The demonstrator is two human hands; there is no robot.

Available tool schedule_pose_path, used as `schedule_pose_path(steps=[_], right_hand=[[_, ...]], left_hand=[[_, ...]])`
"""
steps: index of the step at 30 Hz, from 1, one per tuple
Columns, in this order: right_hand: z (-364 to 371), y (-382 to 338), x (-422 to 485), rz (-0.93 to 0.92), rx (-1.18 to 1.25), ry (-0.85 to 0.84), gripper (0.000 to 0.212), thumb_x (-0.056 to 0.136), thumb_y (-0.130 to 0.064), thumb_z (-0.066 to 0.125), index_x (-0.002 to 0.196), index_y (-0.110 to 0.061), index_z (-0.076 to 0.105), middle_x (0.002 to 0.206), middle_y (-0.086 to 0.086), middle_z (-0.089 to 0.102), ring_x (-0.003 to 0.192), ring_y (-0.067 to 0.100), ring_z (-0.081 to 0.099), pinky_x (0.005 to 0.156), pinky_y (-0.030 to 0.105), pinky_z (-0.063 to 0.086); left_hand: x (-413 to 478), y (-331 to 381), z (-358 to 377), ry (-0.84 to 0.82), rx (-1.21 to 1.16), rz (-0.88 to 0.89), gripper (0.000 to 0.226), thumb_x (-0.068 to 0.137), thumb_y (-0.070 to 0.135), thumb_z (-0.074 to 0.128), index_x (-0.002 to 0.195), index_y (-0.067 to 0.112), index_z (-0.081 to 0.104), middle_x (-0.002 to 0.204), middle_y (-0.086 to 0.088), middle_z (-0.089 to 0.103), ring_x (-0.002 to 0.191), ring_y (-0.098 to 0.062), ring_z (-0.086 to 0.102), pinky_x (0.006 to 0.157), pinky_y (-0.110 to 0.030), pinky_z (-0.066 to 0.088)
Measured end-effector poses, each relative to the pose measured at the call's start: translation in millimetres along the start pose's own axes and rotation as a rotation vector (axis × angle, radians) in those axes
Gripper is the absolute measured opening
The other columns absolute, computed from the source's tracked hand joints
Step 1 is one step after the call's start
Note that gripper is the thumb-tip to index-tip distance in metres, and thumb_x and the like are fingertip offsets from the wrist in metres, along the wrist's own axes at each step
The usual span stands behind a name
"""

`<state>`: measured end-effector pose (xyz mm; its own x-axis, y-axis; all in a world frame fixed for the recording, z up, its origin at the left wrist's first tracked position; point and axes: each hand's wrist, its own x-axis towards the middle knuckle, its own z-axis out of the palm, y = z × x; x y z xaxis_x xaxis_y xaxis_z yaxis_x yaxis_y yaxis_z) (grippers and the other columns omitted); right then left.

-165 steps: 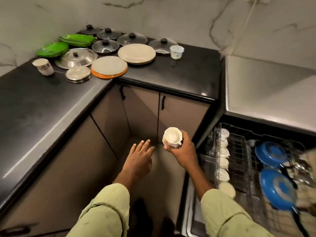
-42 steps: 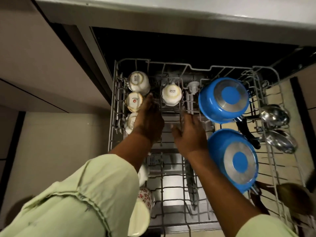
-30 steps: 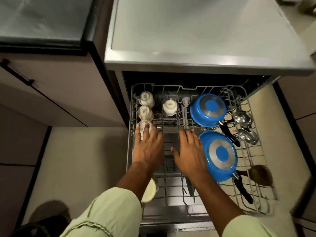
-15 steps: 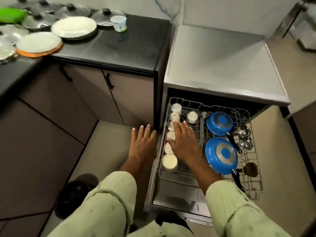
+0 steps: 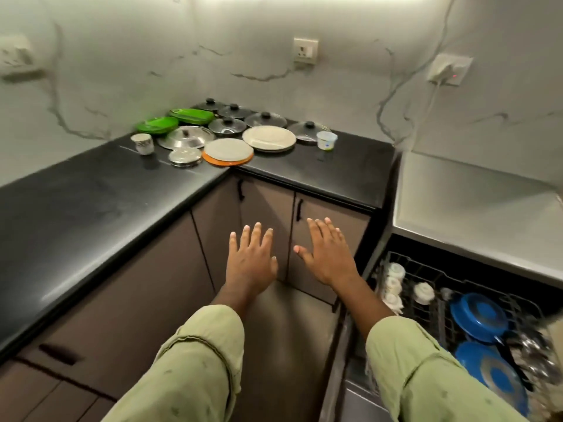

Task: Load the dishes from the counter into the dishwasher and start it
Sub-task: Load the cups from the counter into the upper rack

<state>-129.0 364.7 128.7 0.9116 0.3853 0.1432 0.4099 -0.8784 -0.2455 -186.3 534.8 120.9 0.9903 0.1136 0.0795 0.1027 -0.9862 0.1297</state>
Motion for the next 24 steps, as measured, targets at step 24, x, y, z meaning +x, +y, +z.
schedule_pose_path(steps=[24], right_hand=[[77, -160, 236, -0.355, 0.118, -0.143, 0.077, 0.097, -0.054, 0.045, 0.156, -0.019, 0.011, 0.163, 0.006, 0.016, 0.151, 0.021, 0.002, 0.123, 0.039, 0.008]], left_hand=[[125, -214, -19, 0.006, 0.042, -0.362, 0.067, 0.099, 0.035, 0.047, 0.157, 0.023, 0.017, 0.166, -0.009, 0.007, 0.153, -0.031, 0.004, 0.122, -0.052, 0.005]])
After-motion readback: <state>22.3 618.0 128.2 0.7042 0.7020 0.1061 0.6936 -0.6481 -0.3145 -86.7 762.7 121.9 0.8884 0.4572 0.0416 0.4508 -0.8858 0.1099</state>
